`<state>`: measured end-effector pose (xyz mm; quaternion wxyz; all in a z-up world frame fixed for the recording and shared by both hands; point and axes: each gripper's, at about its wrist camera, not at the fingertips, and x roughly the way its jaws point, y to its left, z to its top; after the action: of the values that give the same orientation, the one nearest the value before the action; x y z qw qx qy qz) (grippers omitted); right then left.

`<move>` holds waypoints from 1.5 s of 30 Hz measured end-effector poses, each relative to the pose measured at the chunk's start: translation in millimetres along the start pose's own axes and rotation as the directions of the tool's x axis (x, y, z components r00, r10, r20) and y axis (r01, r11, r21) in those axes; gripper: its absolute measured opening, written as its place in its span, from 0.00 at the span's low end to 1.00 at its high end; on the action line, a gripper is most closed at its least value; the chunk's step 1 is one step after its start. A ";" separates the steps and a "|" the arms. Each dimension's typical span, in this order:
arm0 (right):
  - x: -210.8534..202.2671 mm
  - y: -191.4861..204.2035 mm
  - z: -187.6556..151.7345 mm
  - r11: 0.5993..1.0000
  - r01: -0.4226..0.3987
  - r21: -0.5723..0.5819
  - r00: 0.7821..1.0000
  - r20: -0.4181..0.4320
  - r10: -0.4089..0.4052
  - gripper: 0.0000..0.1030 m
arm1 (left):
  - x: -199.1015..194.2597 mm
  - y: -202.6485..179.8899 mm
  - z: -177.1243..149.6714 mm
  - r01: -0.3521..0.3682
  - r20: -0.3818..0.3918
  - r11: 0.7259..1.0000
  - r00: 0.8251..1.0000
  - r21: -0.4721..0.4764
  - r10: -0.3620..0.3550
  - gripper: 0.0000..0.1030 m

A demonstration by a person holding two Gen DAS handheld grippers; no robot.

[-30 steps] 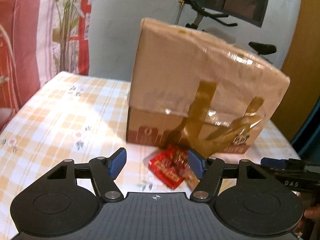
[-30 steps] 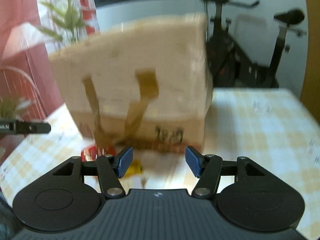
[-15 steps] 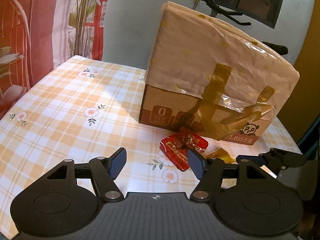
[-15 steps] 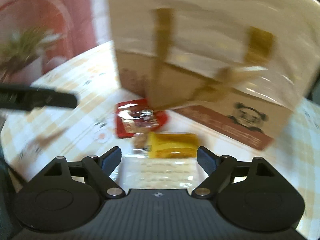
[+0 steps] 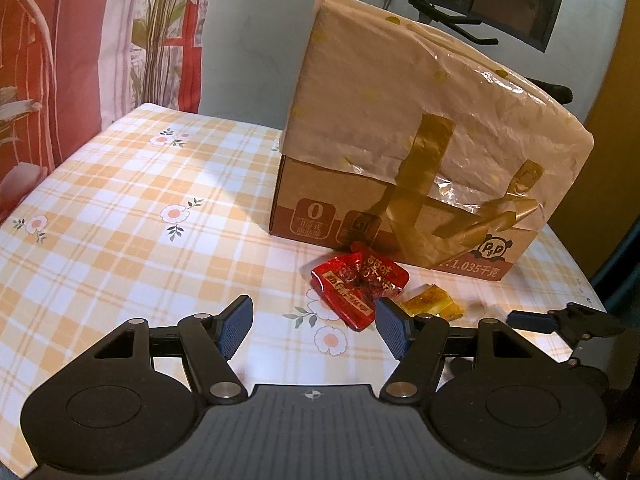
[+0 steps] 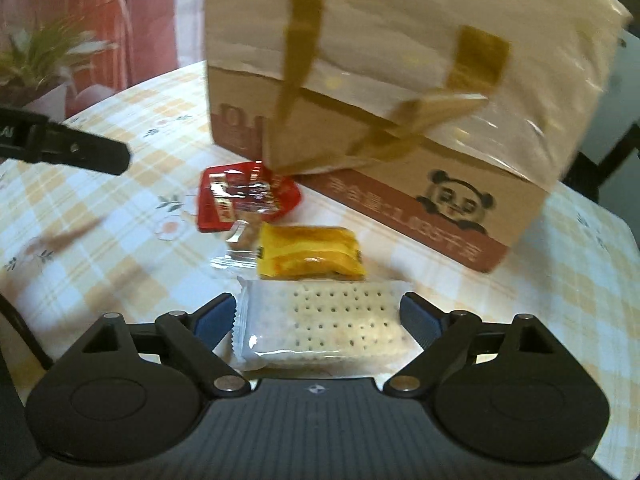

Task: Organize snacks
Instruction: 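Grasp the white cracker packet with the right tool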

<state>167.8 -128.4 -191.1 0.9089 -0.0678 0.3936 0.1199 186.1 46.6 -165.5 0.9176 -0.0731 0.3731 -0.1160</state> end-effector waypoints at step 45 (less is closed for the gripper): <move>-47.0 -91.1 -36.1 0.978 0.192 0.077 0.981 -0.054 -0.188 0.89 | 13.6 1.2 -4.1 0.015 -0.040 1.000 0.999 -0.003 -0.015 0.67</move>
<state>136.2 -231.6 -178.7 0.9088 -0.0705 0.4110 0.0146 192.9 43.9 -177.8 0.9089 -0.0749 0.3912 -0.1237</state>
